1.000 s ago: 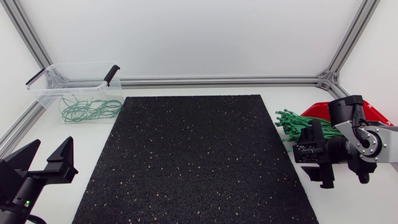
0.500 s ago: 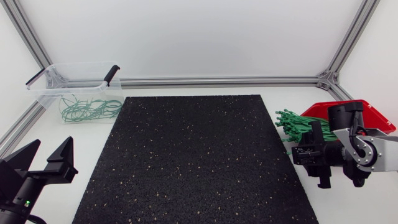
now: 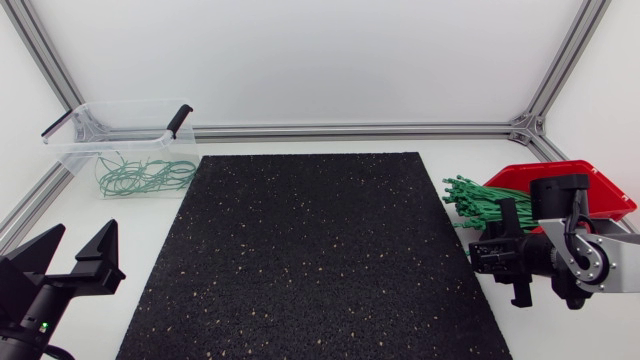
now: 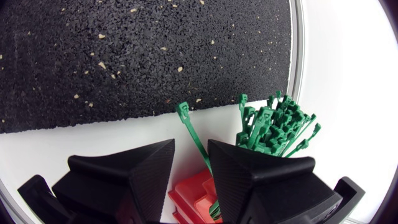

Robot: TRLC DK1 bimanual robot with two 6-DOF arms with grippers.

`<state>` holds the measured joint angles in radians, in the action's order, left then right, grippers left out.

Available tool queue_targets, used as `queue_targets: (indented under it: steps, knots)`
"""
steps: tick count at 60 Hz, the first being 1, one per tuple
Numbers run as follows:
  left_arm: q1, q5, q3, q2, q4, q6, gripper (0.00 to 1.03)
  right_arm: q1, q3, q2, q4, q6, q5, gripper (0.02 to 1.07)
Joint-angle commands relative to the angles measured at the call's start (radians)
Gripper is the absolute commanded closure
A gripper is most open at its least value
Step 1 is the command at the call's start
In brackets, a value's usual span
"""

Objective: Take a green cable tie from the red box, thread the tail through the head to close it, then place it in the transparent bin on the left.

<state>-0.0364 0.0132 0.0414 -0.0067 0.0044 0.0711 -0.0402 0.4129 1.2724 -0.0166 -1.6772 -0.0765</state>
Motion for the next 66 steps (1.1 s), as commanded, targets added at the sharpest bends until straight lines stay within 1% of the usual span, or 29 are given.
queue_targets:
  steps: [1, 9, 10, 11, 12, 22, 26, 28, 31, 41, 44, 55, 66]
  knots:
    - [0.007, 0.002, -0.037, -0.001, -0.029, -0.005, 0.03, -0.001, -0.033, -0.011, 0.032, -0.041, -0.005, 0.66]
    - [0.007, 0.002, -0.038, -0.001, -0.029, -0.005, 0.03, -0.012, -0.052, 0.001, 0.092, -0.069, -0.005, 0.7]
    - [0.007, 0.002, -0.037, -0.001, -0.03, -0.005, 0.03, -0.012, -0.054, 0.002, 0.095, -0.07, -0.005, 0.71]
    - [0.007, 0.002, -0.037, -0.001, -0.03, -0.005, 0.03, -0.013, -0.057, 0.004, 0.101, -0.076, -0.003, 0.75]
    - [0.007, 0.002, -0.037, -0.001, -0.03, -0.005, 0.03, -0.013, -0.059, 0.005, 0.104, -0.082, -0.003, 0.76]
    - [0.006, 0.002, -0.037, -0.001, -0.03, -0.005, 0.03, -0.017, -0.085, 0.01, 0.156, -0.09, 0.003, 0.76]
    - [0.006, 0.002, -0.037, -0.001, -0.03, -0.005, 0.03, -0.017, -0.089, 0.008, 0.158, -0.092, 0.004, 0.76]
    - [0.007, 0.002, -0.037, -0.001, -0.03, -0.005, 0.03, -0.015, -0.091, 0.007, 0.159, -0.092, 0.007, 0.79]
    - [0.007, 0.002, -0.037, -0.001, -0.03, -0.005, 0.03, -0.013, -0.097, 0.007, 0.168, -0.092, 0.007, 0.8]
    - [0.007, 0.002, -0.037, -0.001, -0.03, -0.005, 0.03, -0.012, -0.109, -0.001, 0.185, -0.099, 0.007, 0.82]
    - [0.007, 0.002, -0.037, -0.001, -0.03, -0.005, 0.03, -0.009, -0.111, -0.002, 0.188, -0.101, 0.006, 0.85]
    - [0.009, 0.002, -0.037, -0.001, -0.03, -0.005, 0.03, -0.006, -0.128, 0.004, 0.244, -0.113, 0.0, 0.87]
    - [0.009, 0.002, -0.037, -0.001, -0.03, -0.005, 0.03, -0.001, -0.132, -0.007, 0.251, -0.115, -0.003, 0.87]
